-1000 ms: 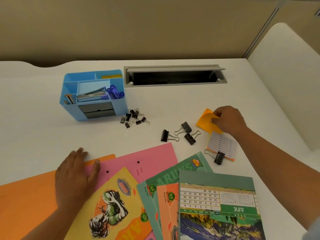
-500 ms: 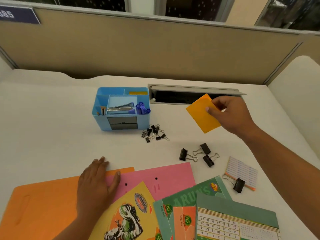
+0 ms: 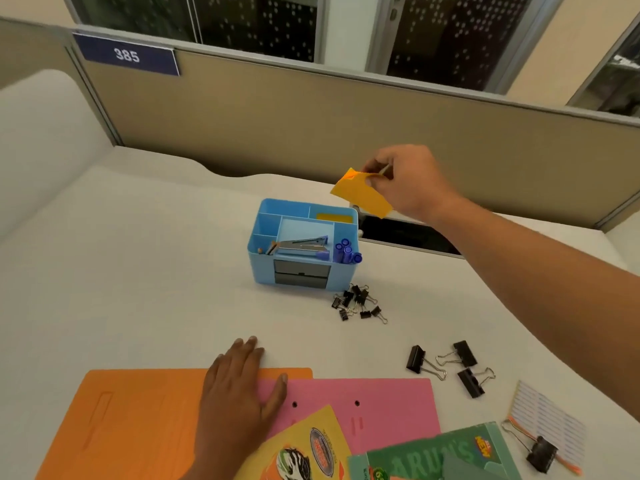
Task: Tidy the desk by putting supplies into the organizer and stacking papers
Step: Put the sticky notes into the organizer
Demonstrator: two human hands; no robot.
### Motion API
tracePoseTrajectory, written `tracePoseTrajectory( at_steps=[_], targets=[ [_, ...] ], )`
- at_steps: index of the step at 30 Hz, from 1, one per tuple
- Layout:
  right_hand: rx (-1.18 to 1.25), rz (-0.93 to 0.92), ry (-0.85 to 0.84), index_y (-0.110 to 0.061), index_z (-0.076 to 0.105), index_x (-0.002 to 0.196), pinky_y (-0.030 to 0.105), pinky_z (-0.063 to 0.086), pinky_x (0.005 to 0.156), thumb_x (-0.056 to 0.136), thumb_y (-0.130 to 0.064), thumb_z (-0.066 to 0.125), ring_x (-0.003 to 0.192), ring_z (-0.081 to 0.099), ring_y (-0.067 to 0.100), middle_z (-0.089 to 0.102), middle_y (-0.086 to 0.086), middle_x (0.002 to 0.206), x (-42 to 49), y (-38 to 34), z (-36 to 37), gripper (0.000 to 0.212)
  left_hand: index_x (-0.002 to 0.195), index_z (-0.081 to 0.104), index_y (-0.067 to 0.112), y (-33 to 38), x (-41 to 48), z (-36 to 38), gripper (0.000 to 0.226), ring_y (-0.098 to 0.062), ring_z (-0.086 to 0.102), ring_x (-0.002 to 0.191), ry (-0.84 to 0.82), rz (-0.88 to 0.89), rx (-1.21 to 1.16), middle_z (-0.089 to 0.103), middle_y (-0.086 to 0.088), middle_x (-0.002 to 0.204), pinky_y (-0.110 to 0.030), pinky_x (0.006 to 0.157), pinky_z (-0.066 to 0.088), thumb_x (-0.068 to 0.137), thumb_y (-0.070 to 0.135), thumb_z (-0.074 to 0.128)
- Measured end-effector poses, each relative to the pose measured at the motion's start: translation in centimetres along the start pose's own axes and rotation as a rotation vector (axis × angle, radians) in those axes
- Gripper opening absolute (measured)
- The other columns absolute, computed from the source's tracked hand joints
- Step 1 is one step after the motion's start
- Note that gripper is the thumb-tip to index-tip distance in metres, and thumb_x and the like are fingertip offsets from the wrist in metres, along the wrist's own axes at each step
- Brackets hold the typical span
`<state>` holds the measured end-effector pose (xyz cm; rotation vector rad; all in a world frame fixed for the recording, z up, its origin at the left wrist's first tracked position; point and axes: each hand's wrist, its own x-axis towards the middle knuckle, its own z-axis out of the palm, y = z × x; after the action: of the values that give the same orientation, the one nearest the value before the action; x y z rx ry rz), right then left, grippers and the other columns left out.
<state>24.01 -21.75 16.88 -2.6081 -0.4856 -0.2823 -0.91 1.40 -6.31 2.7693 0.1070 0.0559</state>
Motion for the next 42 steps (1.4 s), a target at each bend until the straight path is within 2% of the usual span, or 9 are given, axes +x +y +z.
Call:
tracePoseTrajectory(
  at_steps=[2,7,16,19,24,27,33,37,42],
  targets=[
    [-0.048,-0.044,-0.06,-0.019,0.072,0.107,0.031,0.051,0.078,0.09,-0.018,0.065,0.091,0.057,0.013,0.069,0.0,0.106,1.7,-0.5,1.0,0.019,0.122,0.063,0.017,-0.1,0.1,0.0,0.072,-0.021,0.047,0.132,-0.009,0.007,-0.005,0.056,0.0,0.139,-0.038,0.11,0.028,0.09,0.069,0.026],
    [-0.169,-0.1,-0.163,-0.02,0.071,0.102,0.041,0.055,0.08,0.089,-0.018,0.063,0.092,0.061,0.021,0.07,0.003,0.102,4.1,-1.0,3.5,0.016,0.124,0.063,0.018,-0.2,0.1,0.3,0.065,-0.019,0.044,0.134,-0.014,-0.003,-0.015,0.054,0.001,0.141,-0.038,0.111,0.025,0.087,0.065,0.038],
    [0.176,0.169,0.004,-0.023,0.063,0.075,0.032,0.055,0.069,0.074,-0.015,0.076,0.072,0.059,0.014,0.063,-0.007,0.072,5.0,0.5,6.8,0.015,0.12,0.065,0.017,0.0,0.1,0.1,0.061,-0.019,0.047,0.132,0.011,0.009,-0.026,0.056,0.001,0.139,-0.039,0.111,0.027,0.086,0.063,0.042],
    [0.283,0.261,-0.01,-0.025,0.059,0.071,0.03,0.053,0.067,0.077,-0.013,0.078,0.072,0.06,0.014,0.064,-0.003,0.075,3.8,1.9,7.8,0.023,0.119,0.066,0.017,0.1,0.1,0.1,0.061,-0.019,0.048,0.132,0.016,0.017,-0.035,0.057,0.001,0.138,-0.038,0.111,0.027,0.085,0.063,0.044],
    [0.457,0.37,-0.035,-0.018,0.061,0.079,0.033,0.055,0.07,0.079,-0.009,0.076,0.075,0.065,0.016,0.07,0.01,0.086,2.6,3.4,8.6,0.018,0.121,0.064,0.017,0.1,0.2,0.1,0.062,-0.019,0.047,0.133,-0.003,0.01,-0.015,0.056,0.001,0.139,-0.039,0.111,0.026,0.087,0.064,0.04],
    [0.453,0.381,-0.103,-0.018,0.06,0.08,0.033,0.055,0.071,0.08,-0.008,0.076,0.083,0.069,0.023,0.071,0.011,0.088,2.2,4.0,9.1,0.019,0.122,0.064,0.017,0.1,0.1,0.0,0.066,-0.019,0.047,0.133,-0.021,0.003,-0.009,0.055,0.001,0.14,-0.039,0.111,0.026,0.089,0.066,0.033],
    [0.393,0.419,-0.135,-0.015,0.066,0.081,0.038,0.055,0.071,0.081,-0.016,0.077,0.076,0.061,0.018,0.069,0.006,0.085,1.8,5.3,10.0,0.011,0.124,0.061,0.018,0.1,0.1,0.0,0.068,-0.018,0.045,0.134,-0.039,-0.006,-0.018,0.054,0.002,0.141,-0.039,0.112,0.025,0.091,0.068,0.028],
    [0.396,0.42,-0.116,-0.021,0.066,0.078,0.026,0.048,0.066,0.082,-0.015,0.075,0.084,0.059,0.014,0.068,0.0,0.089,1.8,5.6,10.2,0.012,0.124,0.061,0.019,0.2,0.1,0.0,0.066,-0.019,0.045,0.134,-0.038,-0.003,-0.011,0.054,0.002,0.141,-0.039,0.112,0.026,0.09,0.066,0.03],
    [0.379,0.447,-0.082,-0.019,0.068,0.084,0.022,0.047,0.061,0.084,-0.016,0.073,0.085,0.059,0.014,0.068,-0.002,0.097,1.5,6.0,10.6,0.006,0.123,0.062,0.018,0.2,0.1,0.0,0.064,-0.019,0.046,0.133,-0.032,-0.004,-0.01,0.055,0.001,0.14,-0.039,0.112,0.026,0.089,0.065,0.034]
  ],
)
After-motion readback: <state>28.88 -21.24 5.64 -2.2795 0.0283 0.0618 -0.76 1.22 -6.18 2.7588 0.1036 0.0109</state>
